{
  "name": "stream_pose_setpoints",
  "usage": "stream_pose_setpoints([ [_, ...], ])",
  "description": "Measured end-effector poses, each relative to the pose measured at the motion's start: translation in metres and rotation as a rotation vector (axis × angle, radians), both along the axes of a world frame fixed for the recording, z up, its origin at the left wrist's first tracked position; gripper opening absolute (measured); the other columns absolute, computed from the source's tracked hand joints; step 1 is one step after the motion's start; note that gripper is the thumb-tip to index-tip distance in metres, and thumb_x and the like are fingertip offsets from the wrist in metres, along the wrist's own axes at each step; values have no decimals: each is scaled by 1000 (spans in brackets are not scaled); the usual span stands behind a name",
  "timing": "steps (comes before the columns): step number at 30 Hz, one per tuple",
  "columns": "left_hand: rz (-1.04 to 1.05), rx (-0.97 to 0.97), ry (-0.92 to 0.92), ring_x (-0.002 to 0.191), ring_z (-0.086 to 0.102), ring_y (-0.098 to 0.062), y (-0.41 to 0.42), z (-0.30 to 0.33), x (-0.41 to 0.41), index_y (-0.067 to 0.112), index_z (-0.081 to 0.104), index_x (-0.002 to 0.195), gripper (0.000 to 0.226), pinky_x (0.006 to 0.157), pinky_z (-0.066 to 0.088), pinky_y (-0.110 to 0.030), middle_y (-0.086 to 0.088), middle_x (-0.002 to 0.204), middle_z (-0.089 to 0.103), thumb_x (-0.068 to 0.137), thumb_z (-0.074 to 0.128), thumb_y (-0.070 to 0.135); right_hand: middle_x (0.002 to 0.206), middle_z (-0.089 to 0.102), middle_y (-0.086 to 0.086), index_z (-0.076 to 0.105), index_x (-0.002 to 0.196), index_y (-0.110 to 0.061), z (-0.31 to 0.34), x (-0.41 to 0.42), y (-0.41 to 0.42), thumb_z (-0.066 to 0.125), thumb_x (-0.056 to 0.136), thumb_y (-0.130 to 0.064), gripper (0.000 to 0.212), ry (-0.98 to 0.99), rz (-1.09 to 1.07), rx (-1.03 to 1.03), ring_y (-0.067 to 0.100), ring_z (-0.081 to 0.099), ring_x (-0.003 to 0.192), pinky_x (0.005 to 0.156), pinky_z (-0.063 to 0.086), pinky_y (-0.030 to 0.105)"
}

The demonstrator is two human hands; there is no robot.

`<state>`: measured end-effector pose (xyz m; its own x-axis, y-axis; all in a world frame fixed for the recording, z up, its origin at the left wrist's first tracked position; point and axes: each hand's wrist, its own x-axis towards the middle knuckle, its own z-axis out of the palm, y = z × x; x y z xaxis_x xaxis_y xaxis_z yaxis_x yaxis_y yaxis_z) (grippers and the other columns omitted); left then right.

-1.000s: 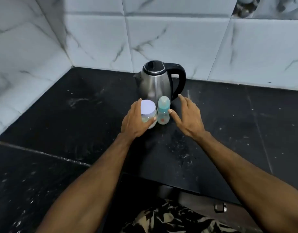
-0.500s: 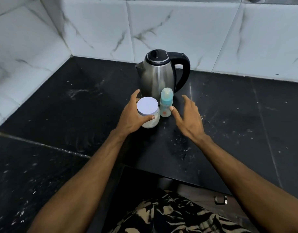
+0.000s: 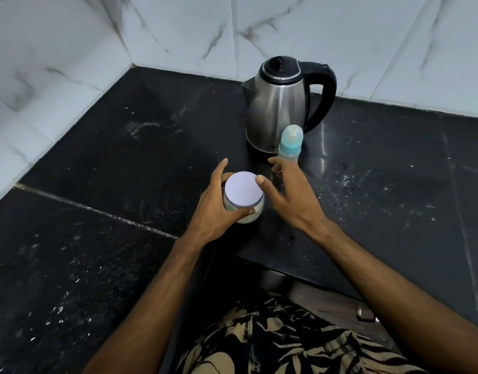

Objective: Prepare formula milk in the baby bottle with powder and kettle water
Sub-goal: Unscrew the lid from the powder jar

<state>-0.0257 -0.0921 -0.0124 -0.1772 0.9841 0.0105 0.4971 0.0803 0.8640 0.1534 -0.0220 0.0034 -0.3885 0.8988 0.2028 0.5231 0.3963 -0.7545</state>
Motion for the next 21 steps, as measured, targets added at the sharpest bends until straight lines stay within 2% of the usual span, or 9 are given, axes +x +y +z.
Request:
stream_pose_setpoints([
  [2,3,-7,-22,115,49,9,-1,-2,-4,30,12,155,115,88,34,3,32,124,46,68,89,32,127,56,4,47,138,-14,2,-8,1,56,92,-56,63,-37,55,27,11,52,112,94,48,31],
  [5,-3,-31,-45,117,48,12,-4,-5,-6,30,8,155,116,91,37,-1,32,128,44,70,88,30,131,55,4,48,138,-16,5,-19,2,60,87,-60,69,-147,159,83,16,53,115,96,49,34],
  [8,17,-67,-99,128,46,-6,-8,-10,1,30,8,155,121,101,43,-20,16,141,42,67,90,26,132,54,3,48,139,-18,11,-26,3,66,81,-62,75,-274,248,153,20,53,115,93,49,36],
  [10,64,-68,-134,131,43,-8,-7,-13,11,26,13,154,121,106,42,-29,7,149,38,63,92,24,130,55,3,47,140,-19,16,-30,5,66,79,-65,79,-384,271,232,21,54,111,89,48,35],
  [12,135,-29,-165,131,44,-6,-3,-23,21,22,24,150,115,108,41,-24,4,149,41,59,94,23,128,55,2,43,143,-20,20,-35,8,63,77,-71,85,-520,288,290,22,56,109,87,50,36],
  [15,233,-29,-142,125,44,-1,6,-35,29,19,31,144,106,94,35,1,1,145,46,60,94,25,130,50,3,37,146,-22,25,-43,12,58,78,-75,88,-699,324,251,22,58,109,79,49,32],
  [17,240,-35,-105,122,45,-1,10,-37,28,19,31,144,106,90,32,2,4,141,46,60,94,27,131,47,4,35,146,-22,28,-47,14,57,78,-75,89,-752,344,227,22,59,106,71,43,30],
  [21,166,-56,-98,107,49,16,10,-38,15,39,31,136,102,82,37,4,26,126,47,56,95,33,127,45,6,40,138,-16,31,-51,17,57,81,-72,81,-784,399,217,19,54,94,69,38,29],
])
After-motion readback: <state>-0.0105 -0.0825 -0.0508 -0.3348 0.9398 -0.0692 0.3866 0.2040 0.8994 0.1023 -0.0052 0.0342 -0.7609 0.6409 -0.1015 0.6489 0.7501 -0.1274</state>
